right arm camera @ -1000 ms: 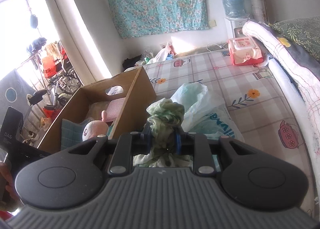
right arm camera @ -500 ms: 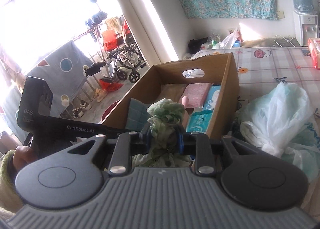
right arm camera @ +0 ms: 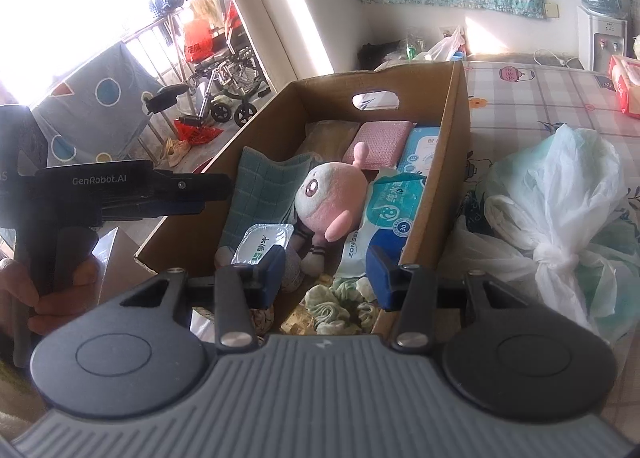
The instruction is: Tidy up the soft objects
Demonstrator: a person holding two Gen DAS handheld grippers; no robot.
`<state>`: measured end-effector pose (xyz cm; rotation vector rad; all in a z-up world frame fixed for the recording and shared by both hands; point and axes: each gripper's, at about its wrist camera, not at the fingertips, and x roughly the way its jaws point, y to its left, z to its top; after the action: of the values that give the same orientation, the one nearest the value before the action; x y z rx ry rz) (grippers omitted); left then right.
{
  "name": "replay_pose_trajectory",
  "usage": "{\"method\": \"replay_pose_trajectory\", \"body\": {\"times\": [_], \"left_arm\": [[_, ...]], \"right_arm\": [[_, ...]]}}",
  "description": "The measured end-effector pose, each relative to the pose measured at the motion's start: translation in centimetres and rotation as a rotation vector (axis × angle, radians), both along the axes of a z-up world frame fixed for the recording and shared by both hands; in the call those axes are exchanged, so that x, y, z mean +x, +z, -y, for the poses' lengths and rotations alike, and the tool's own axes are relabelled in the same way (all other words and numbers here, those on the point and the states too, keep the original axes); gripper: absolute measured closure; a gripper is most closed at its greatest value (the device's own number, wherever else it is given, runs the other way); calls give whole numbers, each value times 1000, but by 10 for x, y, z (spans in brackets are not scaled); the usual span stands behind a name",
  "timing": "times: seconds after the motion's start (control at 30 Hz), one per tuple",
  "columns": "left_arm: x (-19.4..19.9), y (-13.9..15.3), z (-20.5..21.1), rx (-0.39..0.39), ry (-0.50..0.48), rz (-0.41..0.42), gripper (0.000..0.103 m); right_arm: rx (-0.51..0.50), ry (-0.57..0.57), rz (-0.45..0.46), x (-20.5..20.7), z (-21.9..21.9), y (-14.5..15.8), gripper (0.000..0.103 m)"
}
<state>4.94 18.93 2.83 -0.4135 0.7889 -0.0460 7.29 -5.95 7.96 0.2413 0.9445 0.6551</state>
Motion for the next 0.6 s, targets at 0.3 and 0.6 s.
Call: {"method": "replay_pose_trajectory", "body": {"times": [0.3,0.6], "left_arm": [[-10,7,14,95,-12,46,12],[-30,22,54,270,-99,119,0]], "right_arm": [[16,-131,16,-2,21,0,43],[-15,-289,50,-34,44,-3,16]]}}
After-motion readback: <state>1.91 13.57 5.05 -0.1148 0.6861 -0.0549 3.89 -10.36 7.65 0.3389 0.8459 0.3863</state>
